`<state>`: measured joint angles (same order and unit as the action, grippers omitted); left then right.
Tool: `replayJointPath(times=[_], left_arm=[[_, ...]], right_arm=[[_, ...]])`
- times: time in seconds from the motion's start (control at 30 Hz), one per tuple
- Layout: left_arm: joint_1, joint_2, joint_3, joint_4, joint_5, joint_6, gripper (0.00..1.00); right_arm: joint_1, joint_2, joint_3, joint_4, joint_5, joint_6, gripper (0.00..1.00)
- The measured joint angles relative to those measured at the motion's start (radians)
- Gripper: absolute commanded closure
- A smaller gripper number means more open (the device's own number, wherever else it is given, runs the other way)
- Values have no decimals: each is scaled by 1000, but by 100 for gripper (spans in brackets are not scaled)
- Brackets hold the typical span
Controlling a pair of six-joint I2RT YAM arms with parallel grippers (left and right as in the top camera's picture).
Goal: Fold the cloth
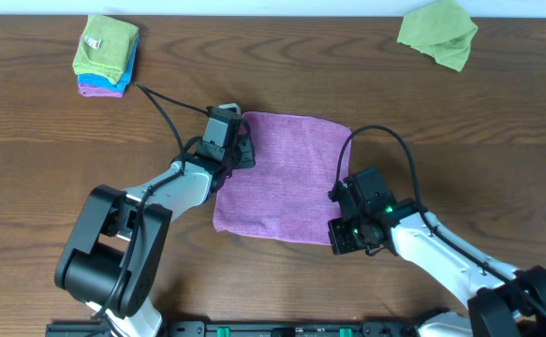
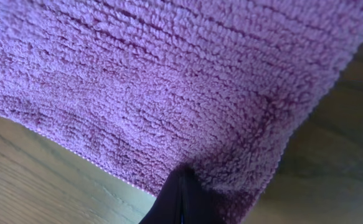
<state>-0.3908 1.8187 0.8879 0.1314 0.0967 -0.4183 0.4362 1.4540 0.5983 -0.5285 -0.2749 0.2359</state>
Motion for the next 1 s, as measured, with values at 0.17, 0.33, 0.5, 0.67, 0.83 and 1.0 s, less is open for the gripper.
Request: replayJointPath(times=[0.17,0.33,0.5,0.67,0.83,1.0], left_arm=[[3,-43,0,-6,-11,13,94],[31,-227,3,-108,-26,24,95],[68,-391,6,-387,-4,26,94],[76,-499,3,-687,40,37,94],[106,-586,-68,-757,102,53,94],[195,-700,-275,-650,226,56,94]], right_arm=[[0,12,56,-34,-14,3,98],[0,11,152,-91,-37,3,98],[0,-48,227,-156,-47,2,98],[-18,-186,247,-264,-46,3,99],[-91,-274,247,-381,-43,1,99],[-179,-342,245,-438,-78,-20,99]])
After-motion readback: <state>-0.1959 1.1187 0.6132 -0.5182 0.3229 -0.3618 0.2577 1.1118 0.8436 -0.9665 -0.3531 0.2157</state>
